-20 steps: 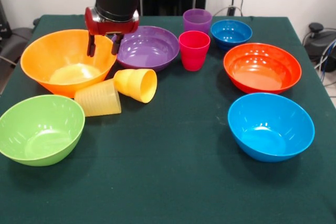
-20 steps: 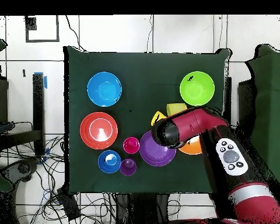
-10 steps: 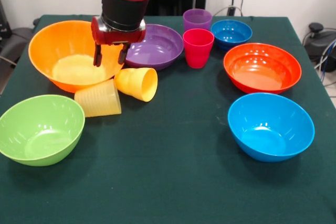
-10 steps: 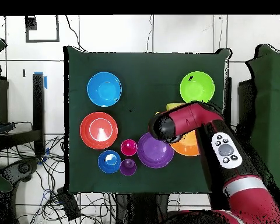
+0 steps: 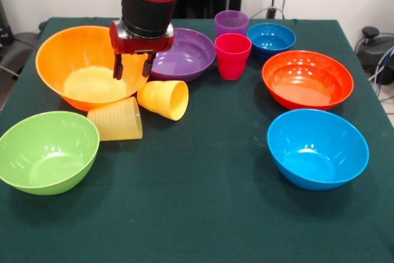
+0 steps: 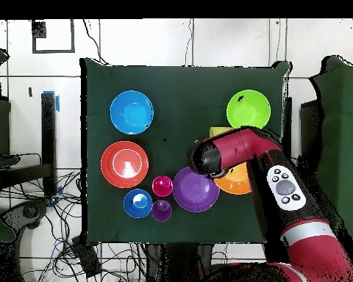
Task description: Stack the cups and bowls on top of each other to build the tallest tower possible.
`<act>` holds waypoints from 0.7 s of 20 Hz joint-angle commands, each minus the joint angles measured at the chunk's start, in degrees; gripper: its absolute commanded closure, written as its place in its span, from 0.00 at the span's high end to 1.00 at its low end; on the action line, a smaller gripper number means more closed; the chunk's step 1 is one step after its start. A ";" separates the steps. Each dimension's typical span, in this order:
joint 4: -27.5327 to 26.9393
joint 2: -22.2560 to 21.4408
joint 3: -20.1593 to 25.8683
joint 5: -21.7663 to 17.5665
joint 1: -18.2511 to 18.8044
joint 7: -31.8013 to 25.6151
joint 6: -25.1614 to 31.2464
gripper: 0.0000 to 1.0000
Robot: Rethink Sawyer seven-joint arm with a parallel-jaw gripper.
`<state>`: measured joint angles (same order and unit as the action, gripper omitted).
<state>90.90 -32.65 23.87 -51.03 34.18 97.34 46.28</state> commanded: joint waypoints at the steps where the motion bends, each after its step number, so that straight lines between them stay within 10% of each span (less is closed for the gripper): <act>1: -2.52 1.01 3.76 2.37 -0.89 -11.65 4.52 1.00; 14: -1.63 -3.03 5.17 6.27 -0.12 -14.50 9.43 1.00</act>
<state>90.79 -35.29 25.30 -46.11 34.82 97.34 49.57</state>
